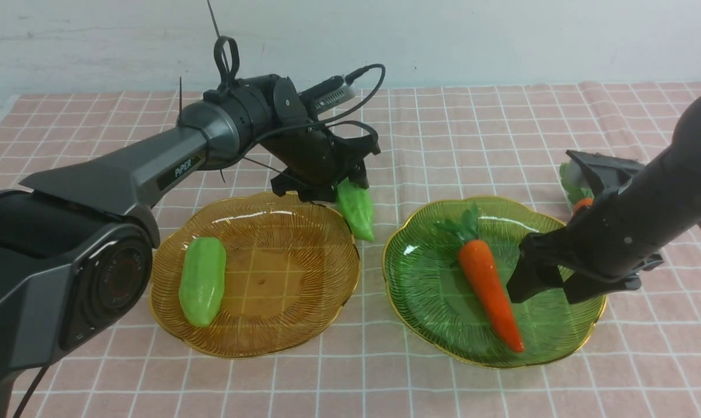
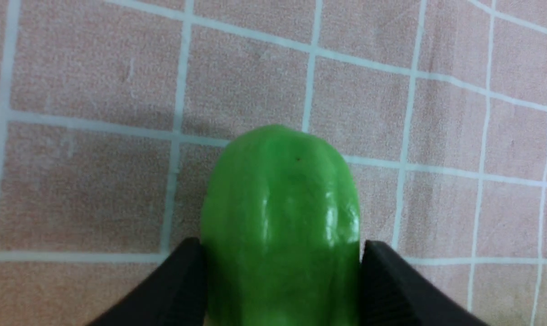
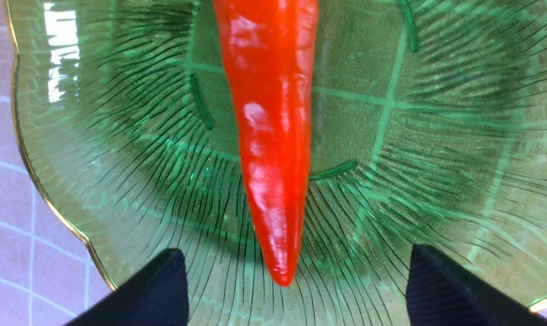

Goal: Put different types of vegetables on the plate.
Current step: 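Put the green cucumber next to the left plate into that plate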

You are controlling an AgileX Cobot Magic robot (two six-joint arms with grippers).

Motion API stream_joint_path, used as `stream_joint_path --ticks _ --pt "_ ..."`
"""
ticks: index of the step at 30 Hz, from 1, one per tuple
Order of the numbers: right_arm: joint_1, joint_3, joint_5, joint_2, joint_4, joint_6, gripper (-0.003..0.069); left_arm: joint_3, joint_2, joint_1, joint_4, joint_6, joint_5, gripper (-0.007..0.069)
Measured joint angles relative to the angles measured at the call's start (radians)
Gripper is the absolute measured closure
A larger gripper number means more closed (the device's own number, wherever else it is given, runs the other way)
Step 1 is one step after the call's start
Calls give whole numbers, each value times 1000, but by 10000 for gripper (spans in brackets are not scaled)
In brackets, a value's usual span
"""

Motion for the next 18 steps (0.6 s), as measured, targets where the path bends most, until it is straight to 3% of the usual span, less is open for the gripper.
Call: stream_joint_path --ticks 1,3,9,12,15,18 --pt "0 0 0 0 0 0 69 0 0 0 -4 3 -2 282" --pt "0 0 0 -1 0 0 69 -3 -1 0 -6 13 -3 323" --pt "0 -52 10 -64 -97 21 69 -110 -14 0 -66 138 42 352" --pt "0 -105 15 -130 -272 142 69 -205 -49 0 -78 227 126 352" --pt "-2 -134 16 -151 -486 327 69 -301 -120 5 -62 305 312 352" --pt "-34 -139 -20 -127 -552 404 69 -333 -184 10 27 334 481 353"
